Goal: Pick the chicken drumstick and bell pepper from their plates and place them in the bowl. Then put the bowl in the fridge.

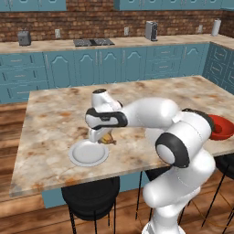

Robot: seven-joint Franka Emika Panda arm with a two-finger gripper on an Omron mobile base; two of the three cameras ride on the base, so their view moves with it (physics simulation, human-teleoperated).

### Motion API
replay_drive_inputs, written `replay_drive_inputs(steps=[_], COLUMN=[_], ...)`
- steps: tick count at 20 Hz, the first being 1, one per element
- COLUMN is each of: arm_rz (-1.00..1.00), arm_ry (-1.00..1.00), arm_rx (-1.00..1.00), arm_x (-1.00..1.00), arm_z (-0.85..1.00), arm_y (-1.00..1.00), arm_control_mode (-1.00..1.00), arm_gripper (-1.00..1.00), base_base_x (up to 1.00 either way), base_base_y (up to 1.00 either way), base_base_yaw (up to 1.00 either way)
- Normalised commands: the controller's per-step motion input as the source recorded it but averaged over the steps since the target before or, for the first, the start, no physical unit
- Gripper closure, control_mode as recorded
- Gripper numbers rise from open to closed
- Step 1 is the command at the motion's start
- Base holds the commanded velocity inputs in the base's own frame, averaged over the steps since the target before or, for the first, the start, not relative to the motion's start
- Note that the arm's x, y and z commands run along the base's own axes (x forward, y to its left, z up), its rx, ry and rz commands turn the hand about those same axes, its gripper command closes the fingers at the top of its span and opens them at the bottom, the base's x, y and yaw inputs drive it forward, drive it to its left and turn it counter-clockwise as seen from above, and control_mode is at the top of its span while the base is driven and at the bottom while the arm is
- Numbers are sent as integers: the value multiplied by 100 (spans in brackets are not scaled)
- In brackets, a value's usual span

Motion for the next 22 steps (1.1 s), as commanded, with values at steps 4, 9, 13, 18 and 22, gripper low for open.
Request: replay_drive_inputs(steps=[4, 9, 13, 18, 22], arm_rz=[-8, -8, -8, -10, -7], arm_ry=[-20, -9, 0, 4, 2], arm_rx=[0, 2, 12, 14, 4], arm_x=[-26, -17, -14, -4, 0], arm_z=[21, 19, 21, 12, 3], arm_y=[-67, -72, -76, -56, -26], arm_control_mode=[-100, -100, -100, -100, -100], arm_gripper=[100, 100, 100, 100, 100], base_base_x=[0, 0, 0, 0, 0], base_base_y=[0, 0, 0, 0, 0], base_base_yaw=[0, 0, 0, 0, 0])
